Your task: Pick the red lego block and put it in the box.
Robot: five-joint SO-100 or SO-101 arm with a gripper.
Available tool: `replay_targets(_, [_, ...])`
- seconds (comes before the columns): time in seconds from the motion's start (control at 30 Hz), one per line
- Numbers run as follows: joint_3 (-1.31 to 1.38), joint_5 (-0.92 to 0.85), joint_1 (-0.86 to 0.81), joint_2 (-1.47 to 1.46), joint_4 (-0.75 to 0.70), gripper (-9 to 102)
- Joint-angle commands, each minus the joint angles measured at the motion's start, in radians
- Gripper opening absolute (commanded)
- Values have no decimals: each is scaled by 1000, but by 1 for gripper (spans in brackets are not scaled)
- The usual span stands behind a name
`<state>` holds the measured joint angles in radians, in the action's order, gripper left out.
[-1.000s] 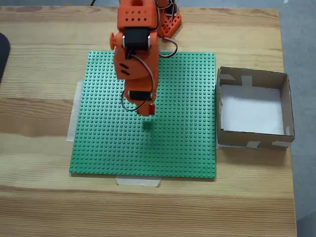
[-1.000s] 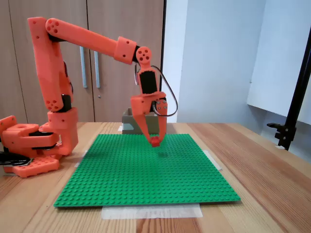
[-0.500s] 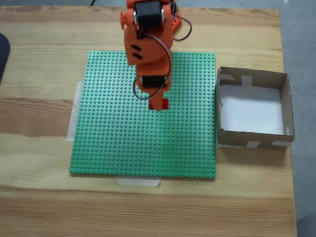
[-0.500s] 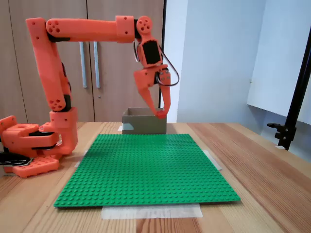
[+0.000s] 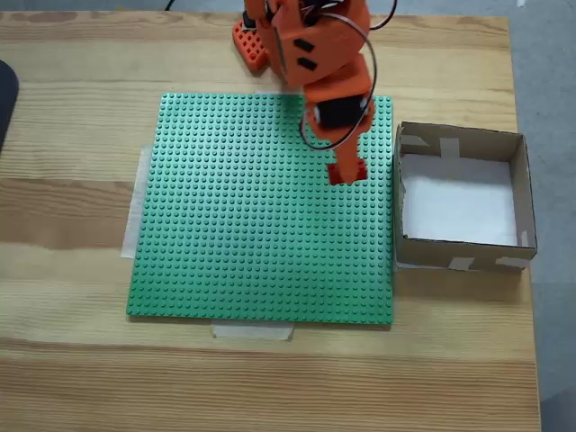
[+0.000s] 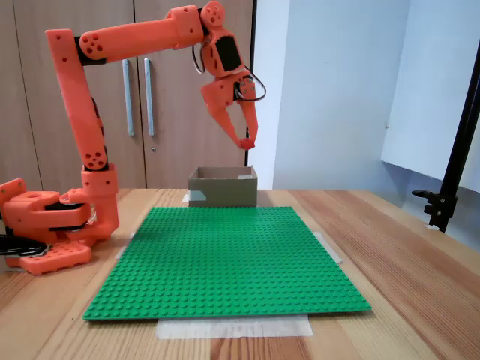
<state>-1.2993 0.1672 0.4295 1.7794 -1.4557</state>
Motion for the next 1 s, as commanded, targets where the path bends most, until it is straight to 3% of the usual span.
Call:
replay_targets(0.0, [78, 15, 66, 32, -6, 0])
replay_targets(0.23, [100, 21, 206, 11, 2, 0])
replay_targets(0.97, [336, 32, 402, -291, -8, -1])
